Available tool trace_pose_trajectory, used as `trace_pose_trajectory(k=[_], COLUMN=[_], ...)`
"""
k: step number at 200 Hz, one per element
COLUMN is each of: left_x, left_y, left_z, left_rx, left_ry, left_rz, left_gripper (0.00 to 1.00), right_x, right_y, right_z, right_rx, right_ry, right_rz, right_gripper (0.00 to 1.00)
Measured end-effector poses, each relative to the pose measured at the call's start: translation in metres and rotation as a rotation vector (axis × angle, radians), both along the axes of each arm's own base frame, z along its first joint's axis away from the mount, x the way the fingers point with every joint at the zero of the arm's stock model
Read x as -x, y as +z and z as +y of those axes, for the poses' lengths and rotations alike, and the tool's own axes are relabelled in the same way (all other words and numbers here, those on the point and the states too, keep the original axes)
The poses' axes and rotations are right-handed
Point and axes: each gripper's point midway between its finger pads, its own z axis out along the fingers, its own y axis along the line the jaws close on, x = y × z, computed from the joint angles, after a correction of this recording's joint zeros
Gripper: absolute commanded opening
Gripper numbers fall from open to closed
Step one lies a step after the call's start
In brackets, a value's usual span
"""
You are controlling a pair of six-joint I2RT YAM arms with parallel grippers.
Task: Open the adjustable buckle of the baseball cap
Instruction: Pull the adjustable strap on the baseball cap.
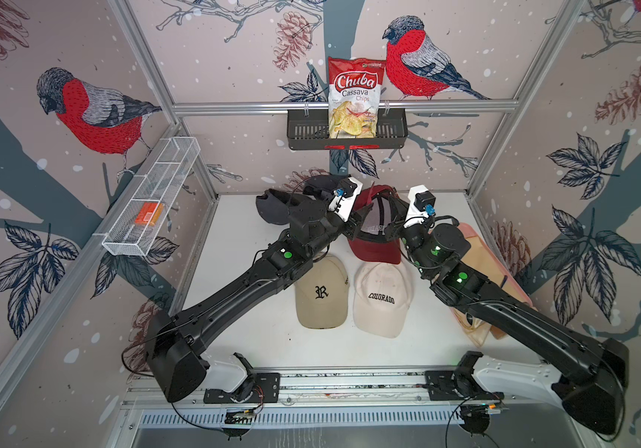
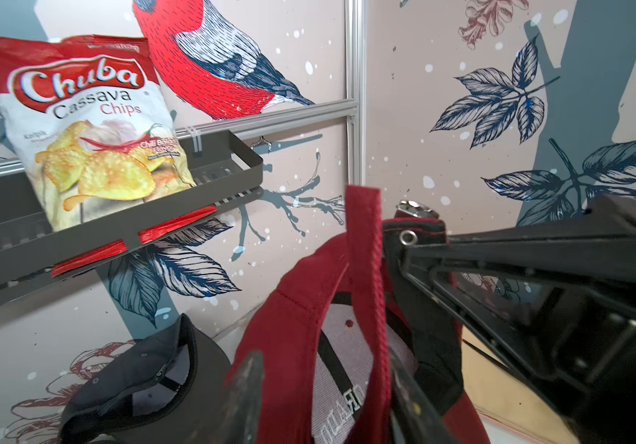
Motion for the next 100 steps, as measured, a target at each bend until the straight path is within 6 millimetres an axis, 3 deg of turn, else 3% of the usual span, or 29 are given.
trace_pose_trajectory(k=[9,19,46,74,100], left_x=[0.003,0.005,0.015,0.022,0.030], left_y=[0.003,0.005,0.004,-0.006,-0.029], left_z=[0.007,0.016,0.042,0.057,0.060], left_rx=[0.012,0.030,0.067,0.087,0.090], left_ry=[0.014,0.040,0.100,0.135,0.124], left_rz=[-0.002,0.003,0.014,0.037,0.087], left_gripper=[0.58,0.74,0.82,0.72,0.62], right_x=[-0.002,-0.004,-0.009,-0.012,-0.016], right_y=[0.000,-0.002,-0.001,0.003,0.005], right_z=[0.000,-0.001,-0.001,0.000,0.004], right_rx=[-0.005,-0.016,-0.050,-0.096,-0.128], right_ry=[-0.009,-0.022,-0.039,-0.051,-0.067], right_rz=[0.011,0.027,0.057,0.079,0.105], right_gripper=[0.00,0.00,0.00,0.00,0.00])
